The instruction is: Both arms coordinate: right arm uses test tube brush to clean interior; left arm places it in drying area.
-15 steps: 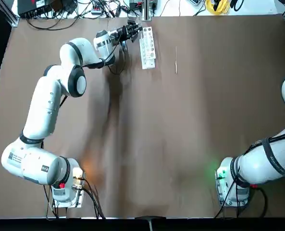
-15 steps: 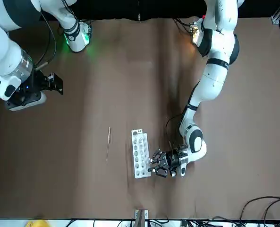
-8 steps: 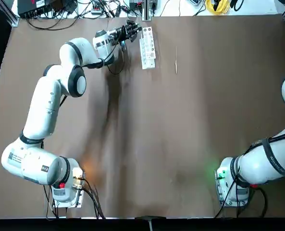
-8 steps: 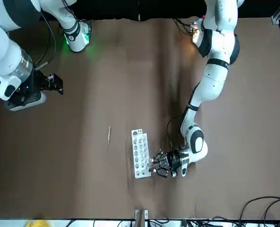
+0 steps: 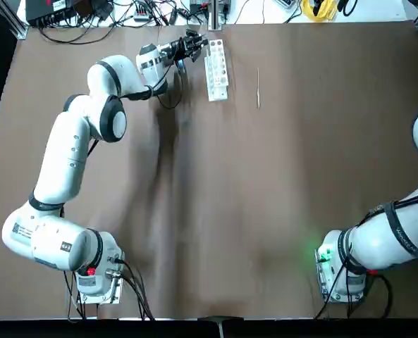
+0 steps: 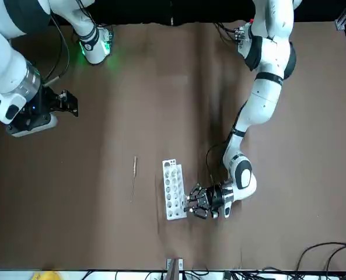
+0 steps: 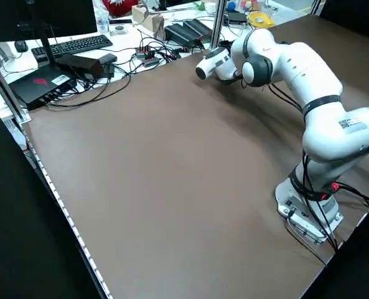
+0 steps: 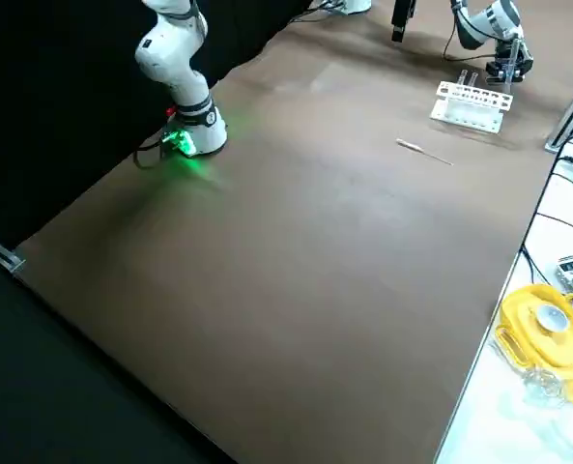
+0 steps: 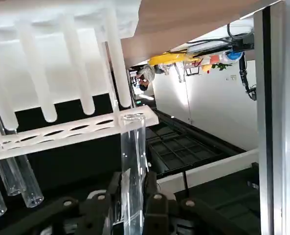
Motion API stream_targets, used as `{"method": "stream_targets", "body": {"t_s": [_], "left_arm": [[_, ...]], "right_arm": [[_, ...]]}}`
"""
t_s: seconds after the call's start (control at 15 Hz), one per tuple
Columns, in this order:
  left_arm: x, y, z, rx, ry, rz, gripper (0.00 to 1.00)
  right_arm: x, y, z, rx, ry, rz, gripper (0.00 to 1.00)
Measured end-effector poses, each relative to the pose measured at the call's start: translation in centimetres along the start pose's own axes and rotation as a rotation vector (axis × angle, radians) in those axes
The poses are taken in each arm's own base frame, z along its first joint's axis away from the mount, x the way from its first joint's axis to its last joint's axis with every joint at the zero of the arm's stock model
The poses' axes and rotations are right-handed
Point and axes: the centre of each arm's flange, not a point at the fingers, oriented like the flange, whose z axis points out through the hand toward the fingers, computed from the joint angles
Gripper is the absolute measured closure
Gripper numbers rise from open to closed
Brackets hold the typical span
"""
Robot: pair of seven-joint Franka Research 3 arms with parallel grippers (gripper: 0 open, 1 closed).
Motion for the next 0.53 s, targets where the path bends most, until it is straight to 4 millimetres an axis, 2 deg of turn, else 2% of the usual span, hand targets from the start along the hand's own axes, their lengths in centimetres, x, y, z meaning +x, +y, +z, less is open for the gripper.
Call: {"method": "stream_targets", "body": {"t_s": [0.53], "left_arm": [[-0.01,-0.13,0.17,0.003,0.0,0.0,0.76]], "right_arm": [[0.05,-0.35,-0.06,-0.008,0.006,-0.008,0.0]]}}
